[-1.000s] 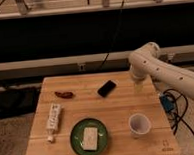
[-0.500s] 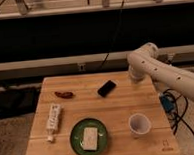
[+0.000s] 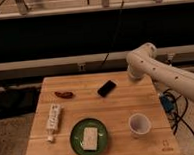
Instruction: Push the eraser across the table
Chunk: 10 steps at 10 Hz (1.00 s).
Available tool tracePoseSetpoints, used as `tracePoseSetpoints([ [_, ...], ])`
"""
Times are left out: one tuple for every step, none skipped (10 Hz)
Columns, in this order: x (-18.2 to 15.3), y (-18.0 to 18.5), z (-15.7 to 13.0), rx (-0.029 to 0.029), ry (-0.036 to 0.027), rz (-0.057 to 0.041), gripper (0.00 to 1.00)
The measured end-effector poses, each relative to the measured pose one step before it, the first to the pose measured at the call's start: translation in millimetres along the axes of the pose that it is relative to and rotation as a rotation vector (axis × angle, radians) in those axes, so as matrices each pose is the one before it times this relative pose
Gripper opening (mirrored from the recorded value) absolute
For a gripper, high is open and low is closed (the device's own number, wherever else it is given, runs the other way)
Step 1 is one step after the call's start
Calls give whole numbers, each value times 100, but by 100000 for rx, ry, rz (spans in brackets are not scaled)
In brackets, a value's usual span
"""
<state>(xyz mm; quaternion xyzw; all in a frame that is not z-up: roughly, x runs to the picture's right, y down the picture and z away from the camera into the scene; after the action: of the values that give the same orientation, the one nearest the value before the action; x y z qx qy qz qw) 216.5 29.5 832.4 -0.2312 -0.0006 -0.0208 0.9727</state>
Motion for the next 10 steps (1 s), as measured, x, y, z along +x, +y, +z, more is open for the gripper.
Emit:
tracePoseSetpoints([
  [421, -450, 788, -693, -122, 881, 2],
  [408, -825, 1058, -598, -378, 1218, 2],
  [-112, -386, 451, -626, -589, 647, 2],
  [-45, -293, 370, -443, -673, 811, 2],
  [221, -122, 354, -751, 170, 704, 2],
  [-162, -328, 93, -246, -708, 574, 2],
  [183, -210, 552, -953, 105, 638, 2],
  [76, -483, 1018, -848, -8, 631, 2],
  [-262, -500, 929, -956, -175, 53, 2],
  [-503, -108, 883, -1518, -131, -272, 2],
])
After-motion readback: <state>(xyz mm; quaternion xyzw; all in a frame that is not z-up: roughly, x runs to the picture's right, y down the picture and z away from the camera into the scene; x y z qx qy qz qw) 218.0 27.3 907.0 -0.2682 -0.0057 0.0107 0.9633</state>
